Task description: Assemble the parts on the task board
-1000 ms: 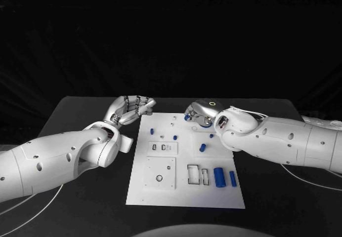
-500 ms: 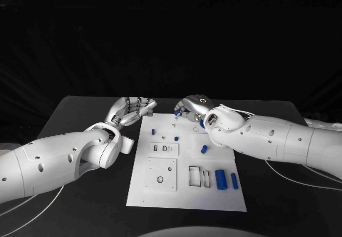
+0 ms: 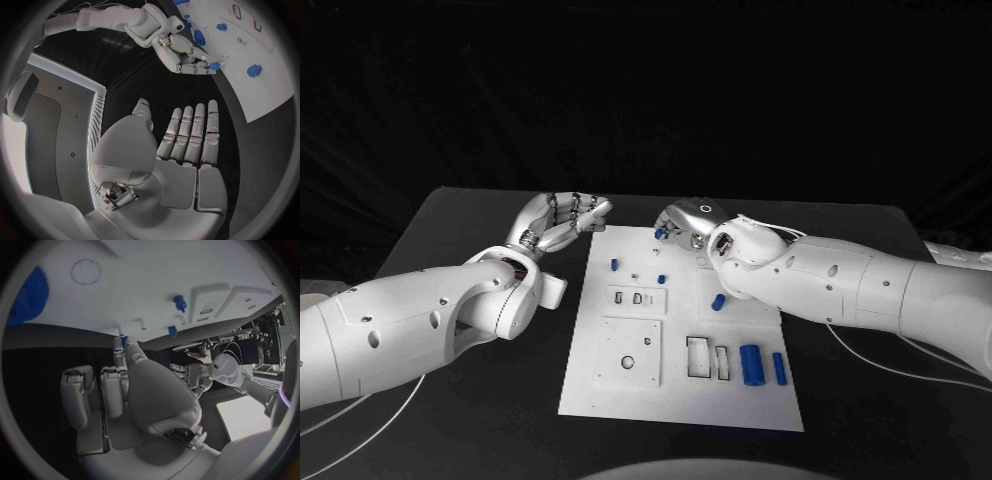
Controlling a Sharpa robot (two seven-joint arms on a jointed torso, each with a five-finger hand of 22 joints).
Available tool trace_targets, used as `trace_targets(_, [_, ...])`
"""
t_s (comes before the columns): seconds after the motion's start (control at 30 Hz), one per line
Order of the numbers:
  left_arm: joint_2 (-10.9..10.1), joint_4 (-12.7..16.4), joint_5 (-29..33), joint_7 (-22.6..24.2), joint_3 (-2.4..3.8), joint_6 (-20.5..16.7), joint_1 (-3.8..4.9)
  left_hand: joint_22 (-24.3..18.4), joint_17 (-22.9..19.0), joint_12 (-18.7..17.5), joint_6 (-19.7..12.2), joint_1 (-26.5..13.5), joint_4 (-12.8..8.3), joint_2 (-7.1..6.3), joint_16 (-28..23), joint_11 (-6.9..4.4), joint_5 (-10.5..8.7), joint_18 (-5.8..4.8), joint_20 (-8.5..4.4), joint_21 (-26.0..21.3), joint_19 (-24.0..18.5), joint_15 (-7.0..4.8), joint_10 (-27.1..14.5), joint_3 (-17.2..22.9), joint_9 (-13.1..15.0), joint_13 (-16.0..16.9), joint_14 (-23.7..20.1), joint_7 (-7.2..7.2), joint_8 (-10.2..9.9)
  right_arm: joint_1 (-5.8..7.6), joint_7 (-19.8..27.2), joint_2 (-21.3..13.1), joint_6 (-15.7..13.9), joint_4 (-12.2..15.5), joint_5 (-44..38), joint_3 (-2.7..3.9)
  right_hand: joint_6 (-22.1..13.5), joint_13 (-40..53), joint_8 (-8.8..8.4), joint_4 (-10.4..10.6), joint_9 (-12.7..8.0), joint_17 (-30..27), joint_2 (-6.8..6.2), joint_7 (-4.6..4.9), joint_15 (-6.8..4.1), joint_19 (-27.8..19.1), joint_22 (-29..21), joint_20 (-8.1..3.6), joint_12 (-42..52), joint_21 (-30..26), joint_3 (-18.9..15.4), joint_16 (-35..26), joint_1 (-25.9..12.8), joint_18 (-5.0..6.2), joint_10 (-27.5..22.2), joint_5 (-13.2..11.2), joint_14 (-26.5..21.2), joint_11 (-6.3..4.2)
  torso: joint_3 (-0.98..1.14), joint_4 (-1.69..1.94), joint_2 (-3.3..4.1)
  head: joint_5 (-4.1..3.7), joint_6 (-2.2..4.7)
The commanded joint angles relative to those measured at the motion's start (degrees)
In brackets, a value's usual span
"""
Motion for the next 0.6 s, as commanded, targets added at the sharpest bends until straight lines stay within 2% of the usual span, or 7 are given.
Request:
trace_targets(0.03, [0.03,0.20,-0.27,0.98,0.11,-0.41,0.17,-0.08,0.05,-0.29,0.05,0.15,-0.03,0.35,-0.18,0.24,0.24,0.63,0.03,-0.33,0.11,0.05,0.30,-0.26,0.07,-0.02,-0.26,0.77,0.38,-0.08,-2.19,0.15,3.01,-0.11,-1.59,0.03,3.02,-0.07,0.16,-0.03,0.75,8.21,-0.13,-1.03,-0.32,6.00,15.09,-0.43,-0.33,0.25,0.36,0.33,0.66,-0.82,-0.01,0.11,4.88,-0.04,-0.09,-0.02,0.02,-0.04,-0.15])
trace_targets(0.13, [0.07,0.10,-0.27,1.04,0.11,-0.34,0.20,-0.08,0.05,-0.29,0.05,0.15,-0.03,0.35,-0.18,0.24,0.24,0.63,0.03,-0.33,0.11,0.05,0.30,-0.26,0.07,-0.02,-0.26,0.77,0.38,-0.14,-3.73,0.51,3.14,-0.29,-2.36,0.03,3.00,-0.07,0.09,0.05,0.74,8.14,-0.22,-0.96,-0.30,6.00,15.09,-0.42,-0.37,0.25,0.41,0.31,0.60,-0.82,-0.07,0.10,4.86,0.01,-0.03,-0.09,-0.09,-0.13,-0.64])
trace_targets(0.33, [0.10,0.01,-0.27,1.11,-0.19,-0.23,0.22,-0.10,0.08,-0.30,0.06,0.20,-0.03,0.36,-0.19,0.24,0.30,0.64,0.03,-0.36,0.10,0.06,0.31,-0.29,0.09,-0.02,-0.27,0.77,0.39,-0.25,-5.27,0.81,2.97,-0.35,-3.04,0.04,2.99,-0.07,0.07,0.04,0.74,8.04,-0.22,-0.94,-0.29,6.00,15.09,-0.42,-0.37,0.25,0.48,0.29,0.65,-0.82,-0.08,0.13,4.85,0.02,0.04,0.06,-0.16,-0.24,-0.58])
trace_targets(0.6, [-0.08,-0.16,-0.27,1.03,-0.43,-0.31,0.22,-0.10,0.08,-0.30,0.06,0.20,-0.03,0.36,-0.19,0.24,0.30,0.64,0.03,-0.36,0.10,0.06,0.31,-0.29,0.09,-0.02,-0.27,0.77,0.39,-0.41,-5.91,0.95,2.79,-0.55,-3.18,0.04,2.98,-0.06,0.01,0.11,0.73,8.04,-0.31,-0.85,-0.26,6.00,15.09,-0.41,-0.39,0.25,0.53,0.29,0.59,-0.82,-0.11,0.11,4.84,0.09,-0.05,-0.11,-0.14,-0.15,-0.43])
